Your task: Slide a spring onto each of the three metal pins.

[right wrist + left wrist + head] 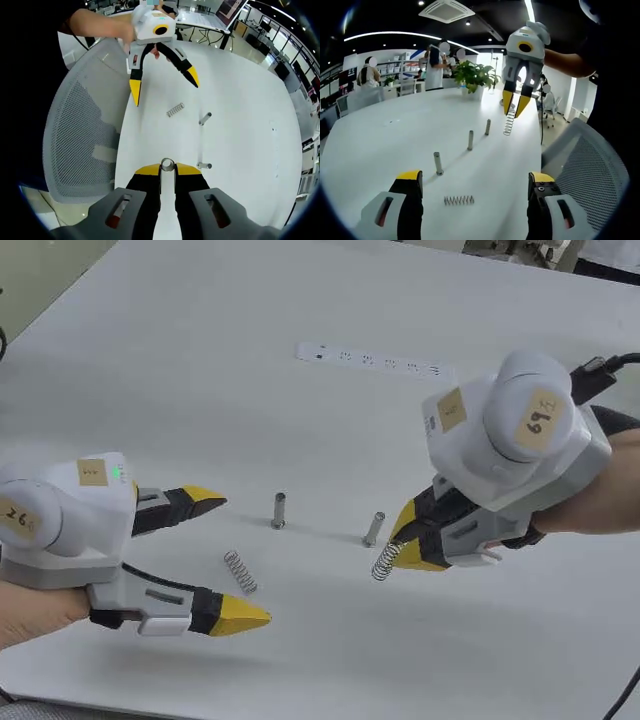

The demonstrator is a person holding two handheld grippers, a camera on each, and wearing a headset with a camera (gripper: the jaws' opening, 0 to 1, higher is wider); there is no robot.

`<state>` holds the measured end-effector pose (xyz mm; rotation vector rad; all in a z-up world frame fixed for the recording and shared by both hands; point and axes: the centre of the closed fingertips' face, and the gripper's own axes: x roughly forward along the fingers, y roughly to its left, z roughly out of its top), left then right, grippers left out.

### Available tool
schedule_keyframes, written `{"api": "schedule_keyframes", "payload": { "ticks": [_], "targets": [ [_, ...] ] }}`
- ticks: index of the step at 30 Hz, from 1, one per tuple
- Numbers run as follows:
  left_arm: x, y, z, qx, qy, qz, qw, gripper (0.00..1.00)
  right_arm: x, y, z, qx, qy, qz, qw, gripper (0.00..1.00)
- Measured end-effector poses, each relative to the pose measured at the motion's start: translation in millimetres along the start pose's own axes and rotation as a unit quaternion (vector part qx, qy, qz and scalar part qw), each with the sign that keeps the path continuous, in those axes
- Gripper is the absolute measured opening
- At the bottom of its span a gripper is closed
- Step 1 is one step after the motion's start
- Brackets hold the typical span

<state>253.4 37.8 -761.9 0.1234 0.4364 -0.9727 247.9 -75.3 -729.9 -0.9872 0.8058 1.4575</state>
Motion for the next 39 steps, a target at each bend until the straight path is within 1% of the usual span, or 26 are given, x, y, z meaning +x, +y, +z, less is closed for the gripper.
{"api": "schedule_keyframes", "payload": {
  "ticks": [4, 7, 11, 15, 22, 27, 32, 35, 39],
  "targets": [
    [-2.9, 3.2, -2.6, -0.002, 0.000, 0.008, 1.0000, 0.89, -0.6, -1.3, -1.2, 0.000, 0.001, -0.002, 1.0000, 0.07],
    [-4.9, 5.2, -4.1, -0.004, 0.000, 0.013, 0.9999, 0.94, -1.0, -2.3, -3.0, 0.001, 0.002, -0.002, 1.0000, 0.07],
    [-7.4, 9.0, -4.4, -0.007, -0.002, 0.021, 0.9998, 0.98, -1.7, -3.7, -6.1, 0.002, 0.005, -0.006, 1.0000, 0.07],
    [-8.2, 10.5, -5.9, -0.008, 0.001, 0.023, 0.9997, 0.98, -2.7, -5.6, -10.2, 0.005, 0.006, -0.009, 0.9999, 0.07],
    [-7.1, 11.1, -6.0, -0.011, 0.000, 0.024, 0.9996, 0.96, -2.4, -13.4, -17.7, 0.007, 0.013, -0.013, 0.9998, 0.07],
    [-8.6, 12.6, -5.9, -0.016, -0.001, 0.026, 0.9995, 0.95, -2.4, -20.8, -18.5, 0.011, 0.012, -0.017, 0.9997, 0.07],
    [-11.1, 14.0, -7.0, -0.018, -0.002, 0.029, 0.9994, 0.95, -2.8, -28.0, -21.2, 0.010, 0.021, -0.020, 0.9995, 0.06],
    [-13.2, 14.7, -8.3, -0.019, -0.001, 0.030, 0.9993, 0.93, -4.4, -34.4, -19.4, 0.007, 0.021, -0.024, 0.9995, 0.06],
    [-14.8, 15.4, -7.3, -0.021, -0.005, 0.032, 0.9992, 0.95, -6.0, -43.2, -16.3, 0.005, 0.021, -0.028, 0.9994, 0.06]
  ]
}}
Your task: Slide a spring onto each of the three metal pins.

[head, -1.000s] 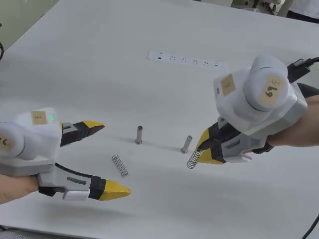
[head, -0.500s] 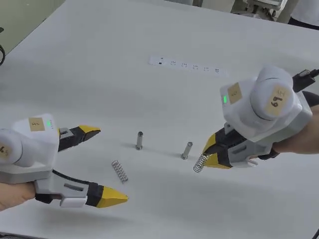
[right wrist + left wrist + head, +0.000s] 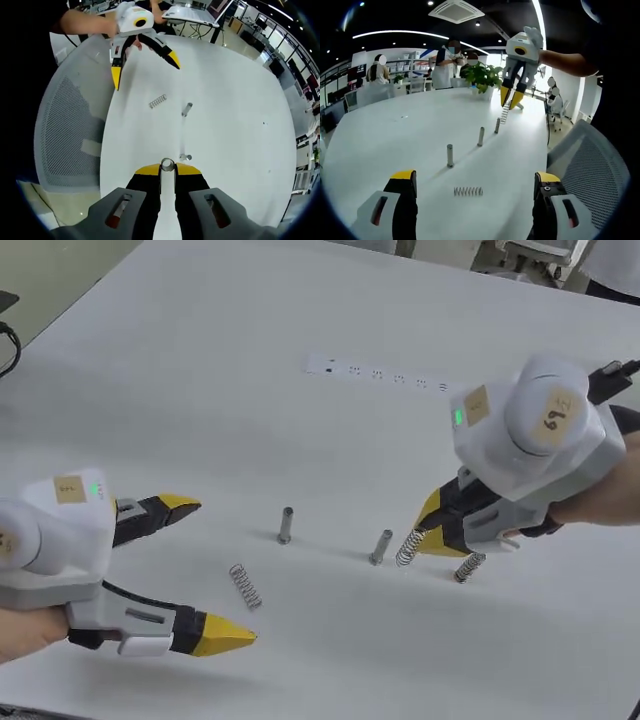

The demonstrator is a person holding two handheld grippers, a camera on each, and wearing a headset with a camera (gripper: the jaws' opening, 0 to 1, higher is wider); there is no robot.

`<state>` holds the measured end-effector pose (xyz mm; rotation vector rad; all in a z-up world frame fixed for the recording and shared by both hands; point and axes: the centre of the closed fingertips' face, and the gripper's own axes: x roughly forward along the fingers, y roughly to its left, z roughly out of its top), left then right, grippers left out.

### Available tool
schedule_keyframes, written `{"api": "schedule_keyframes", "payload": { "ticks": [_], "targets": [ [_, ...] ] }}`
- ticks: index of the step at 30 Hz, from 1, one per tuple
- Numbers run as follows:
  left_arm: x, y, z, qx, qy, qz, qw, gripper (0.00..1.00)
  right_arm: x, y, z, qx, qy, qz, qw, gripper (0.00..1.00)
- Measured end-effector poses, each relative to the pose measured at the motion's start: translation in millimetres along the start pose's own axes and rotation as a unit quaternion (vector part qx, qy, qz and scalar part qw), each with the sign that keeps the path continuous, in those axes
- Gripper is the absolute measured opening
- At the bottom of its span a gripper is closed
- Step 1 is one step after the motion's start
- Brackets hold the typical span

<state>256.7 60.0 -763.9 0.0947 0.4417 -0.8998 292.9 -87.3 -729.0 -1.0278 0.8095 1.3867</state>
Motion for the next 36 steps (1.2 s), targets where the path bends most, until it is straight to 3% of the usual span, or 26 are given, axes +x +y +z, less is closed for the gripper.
{"api": "schedule_keyframes", "payload": {
  "ticks": [5, 20, 36],
  "targets": [
    [-1.3, -2.1, 6.3, 0.004, -0.007, -0.005, 1.0000, 0.98, -0.6, -12.0, 1.2, 0.000, 0.002, -0.008, 1.0000, 0.06],
    [2.5, 2.0, 10.0, 0.011, -0.005, -0.004, 0.9999, 0.98, 6.4, -30.7, -1.0, 0.011, 0.002, -0.021, 0.9997, 0.06],
    [2.2, 3.6, 6.1, 0.004, -0.002, -0.002, 1.0000, 0.98, 18.3, -34.3, -3.5, 0.007, 0.010, -0.016, 0.9998, 0.07]
  ]
}}
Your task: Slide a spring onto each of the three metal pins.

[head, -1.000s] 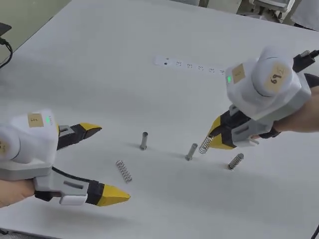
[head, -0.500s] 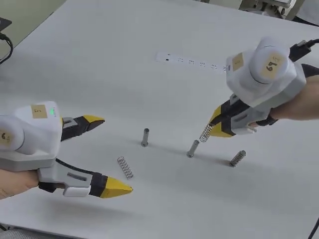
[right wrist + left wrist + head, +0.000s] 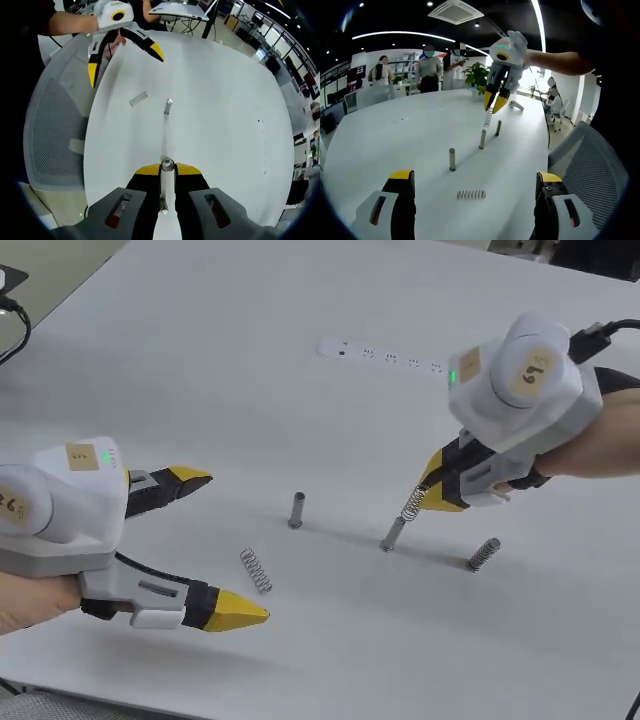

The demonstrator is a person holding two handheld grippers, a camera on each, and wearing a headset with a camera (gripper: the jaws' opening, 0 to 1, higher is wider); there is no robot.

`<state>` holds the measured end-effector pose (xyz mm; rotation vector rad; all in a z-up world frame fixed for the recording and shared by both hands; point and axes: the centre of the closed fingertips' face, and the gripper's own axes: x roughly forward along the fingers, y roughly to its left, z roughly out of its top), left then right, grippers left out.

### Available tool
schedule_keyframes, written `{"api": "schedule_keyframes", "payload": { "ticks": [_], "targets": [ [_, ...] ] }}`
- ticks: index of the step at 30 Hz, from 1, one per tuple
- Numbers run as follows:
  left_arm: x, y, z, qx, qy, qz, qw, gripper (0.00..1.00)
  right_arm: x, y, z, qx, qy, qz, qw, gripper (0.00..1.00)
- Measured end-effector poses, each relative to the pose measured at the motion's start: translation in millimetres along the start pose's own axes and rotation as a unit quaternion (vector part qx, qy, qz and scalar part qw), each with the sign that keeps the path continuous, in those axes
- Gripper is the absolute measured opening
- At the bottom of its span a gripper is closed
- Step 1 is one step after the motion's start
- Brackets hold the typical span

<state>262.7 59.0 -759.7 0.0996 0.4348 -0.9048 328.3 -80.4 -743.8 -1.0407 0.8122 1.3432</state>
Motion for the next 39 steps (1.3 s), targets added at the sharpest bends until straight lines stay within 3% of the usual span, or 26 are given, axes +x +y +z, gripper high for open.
{"api": "schedule_keyframes", "payload": {
  "ticks": [39],
  "targets": [
    [1.5, 5.5, 2.1, 0.003, 0.002, -0.006, 1.0000, 0.97, 18.1, -3.8, -2.1, -0.005, 0.010, 0.005, 0.9999, 0.07]
  ]
}}
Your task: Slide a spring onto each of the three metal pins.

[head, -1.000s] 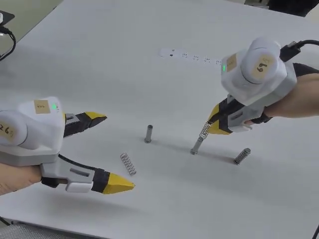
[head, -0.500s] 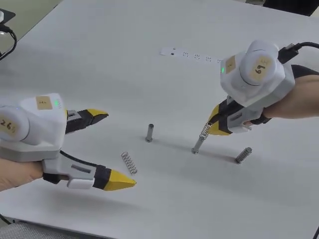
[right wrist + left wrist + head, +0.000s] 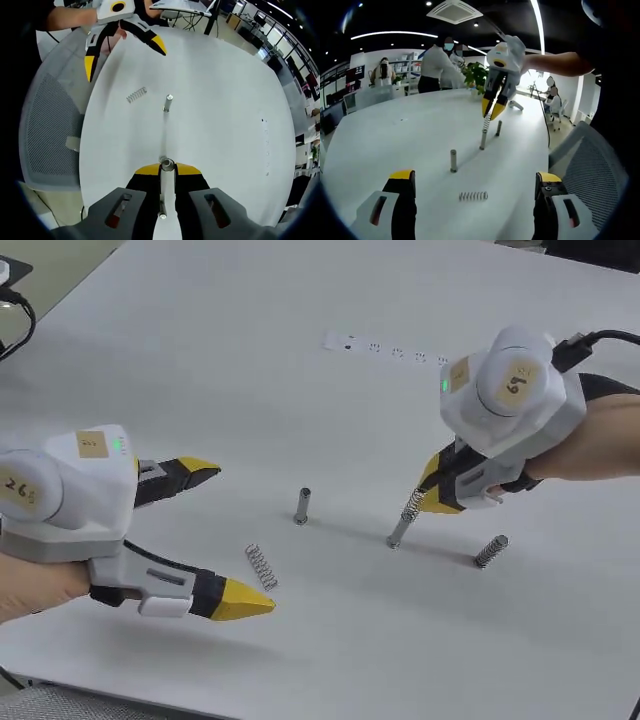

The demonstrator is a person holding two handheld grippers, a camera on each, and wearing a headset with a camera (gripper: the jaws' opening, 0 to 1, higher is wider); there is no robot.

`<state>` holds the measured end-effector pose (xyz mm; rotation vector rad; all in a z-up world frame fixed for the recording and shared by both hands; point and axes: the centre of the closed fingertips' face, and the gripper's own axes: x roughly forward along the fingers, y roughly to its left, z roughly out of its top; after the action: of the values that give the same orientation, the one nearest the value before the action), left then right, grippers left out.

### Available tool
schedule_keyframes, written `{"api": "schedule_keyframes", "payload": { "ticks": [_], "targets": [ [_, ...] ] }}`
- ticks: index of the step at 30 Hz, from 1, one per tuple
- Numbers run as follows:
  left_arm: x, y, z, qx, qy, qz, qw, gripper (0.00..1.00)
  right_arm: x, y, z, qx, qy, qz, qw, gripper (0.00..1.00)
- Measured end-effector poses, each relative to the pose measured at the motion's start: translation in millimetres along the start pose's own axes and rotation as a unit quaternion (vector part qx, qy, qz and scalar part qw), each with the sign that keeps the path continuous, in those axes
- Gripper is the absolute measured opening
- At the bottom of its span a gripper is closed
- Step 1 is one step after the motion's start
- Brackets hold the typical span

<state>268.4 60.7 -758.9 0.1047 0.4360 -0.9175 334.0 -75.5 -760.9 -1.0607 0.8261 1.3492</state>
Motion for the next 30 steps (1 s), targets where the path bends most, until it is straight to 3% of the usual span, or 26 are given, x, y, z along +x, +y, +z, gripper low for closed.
{"api": "schedule_keyframes", "payload": {
  "ticks": [30],
  "targets": [
    [-2.0, 1.1, -3.7, -0.003, 0.001, 0.007, 1.0000, 0.95, 31.5, 6.4, -14.3, 0.026, 0.011, 0.019, 0.9994, 0.07]
  ]
}}
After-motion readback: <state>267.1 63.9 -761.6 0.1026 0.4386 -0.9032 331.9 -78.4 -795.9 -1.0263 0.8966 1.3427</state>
